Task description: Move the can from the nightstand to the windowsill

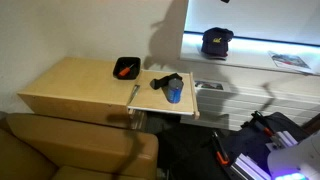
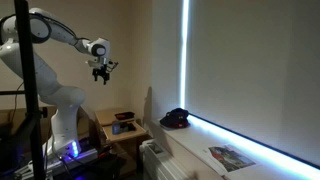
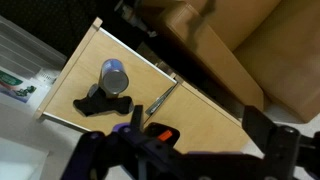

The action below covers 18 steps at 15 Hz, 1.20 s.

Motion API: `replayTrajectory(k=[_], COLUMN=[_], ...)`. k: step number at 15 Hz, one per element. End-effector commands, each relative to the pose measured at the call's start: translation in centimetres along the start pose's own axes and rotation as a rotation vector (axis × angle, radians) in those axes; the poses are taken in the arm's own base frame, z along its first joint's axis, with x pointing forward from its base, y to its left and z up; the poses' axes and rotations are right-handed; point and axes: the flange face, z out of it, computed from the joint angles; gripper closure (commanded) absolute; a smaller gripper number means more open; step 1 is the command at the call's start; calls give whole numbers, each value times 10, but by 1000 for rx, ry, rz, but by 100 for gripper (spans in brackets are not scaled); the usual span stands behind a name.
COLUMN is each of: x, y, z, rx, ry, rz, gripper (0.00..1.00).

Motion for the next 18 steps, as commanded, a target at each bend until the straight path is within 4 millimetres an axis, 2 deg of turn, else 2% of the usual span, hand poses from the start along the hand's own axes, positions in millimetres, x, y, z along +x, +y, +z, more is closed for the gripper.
replayTrajectory(k=[1, 2, 3, 4, 7, 8, 9, 10, 13, 14, 16, 18], x=[0, 6, 8, 25, 45, 50, 36, 39, 39, 37, 37, 35], y=[0, 5, 6, 0, -13, -22, -15, -18, -17, -14, 9, 27], z=[-1, 23, 31, 45, 79, 80, 71, 79, 76, 82, 134, 172], rx=[0, -49, -62, -90, -174, -165, -148, -151, -149, -140, -206, -209], ry=[-1, -30, -26, -20, -3, 23, 7, 0, 6, -18, -68, -83], rz=[0, -3, 0, -4, -28, -27, -27, -28, -26, -24, 91, 213], gripper=[0, 0, 0, 0, 0, 0, 0, 0, 0, 0, 0, 0])
